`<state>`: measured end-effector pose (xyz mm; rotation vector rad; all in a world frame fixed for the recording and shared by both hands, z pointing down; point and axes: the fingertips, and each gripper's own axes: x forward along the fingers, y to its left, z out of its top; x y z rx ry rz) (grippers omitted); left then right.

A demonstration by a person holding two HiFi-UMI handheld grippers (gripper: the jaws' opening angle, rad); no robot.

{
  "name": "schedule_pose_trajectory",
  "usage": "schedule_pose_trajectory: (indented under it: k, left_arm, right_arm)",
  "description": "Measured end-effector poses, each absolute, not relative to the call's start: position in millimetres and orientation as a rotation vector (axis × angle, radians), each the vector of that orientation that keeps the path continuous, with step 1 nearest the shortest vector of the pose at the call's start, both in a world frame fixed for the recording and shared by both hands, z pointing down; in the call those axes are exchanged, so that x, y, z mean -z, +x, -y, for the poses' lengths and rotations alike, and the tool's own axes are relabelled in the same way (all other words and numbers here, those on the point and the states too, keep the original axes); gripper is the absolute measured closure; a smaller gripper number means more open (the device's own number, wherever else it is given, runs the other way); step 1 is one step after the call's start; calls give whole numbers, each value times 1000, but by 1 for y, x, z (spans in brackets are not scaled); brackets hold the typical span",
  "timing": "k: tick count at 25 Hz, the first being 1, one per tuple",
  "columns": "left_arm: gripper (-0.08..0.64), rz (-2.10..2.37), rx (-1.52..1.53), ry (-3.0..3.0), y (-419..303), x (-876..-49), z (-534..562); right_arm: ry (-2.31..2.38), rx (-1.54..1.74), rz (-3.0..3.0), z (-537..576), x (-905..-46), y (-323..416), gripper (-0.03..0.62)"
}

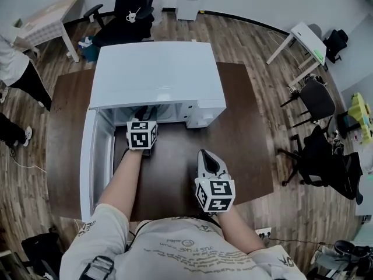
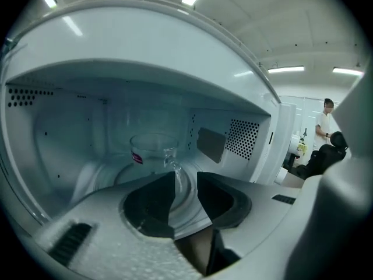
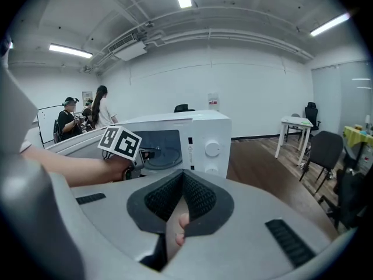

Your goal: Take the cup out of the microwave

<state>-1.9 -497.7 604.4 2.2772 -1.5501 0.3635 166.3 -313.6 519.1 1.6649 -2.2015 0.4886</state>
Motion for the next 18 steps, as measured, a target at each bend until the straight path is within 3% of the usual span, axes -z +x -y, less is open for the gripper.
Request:
schedule_pose_trajectory:
  k: [18]
  left_arm:
    - [445, 1435, -331, 2369, 10, -618, 519]
  right_arm:
    - [1696, -500, 2124, 321, -527, 178, 583]
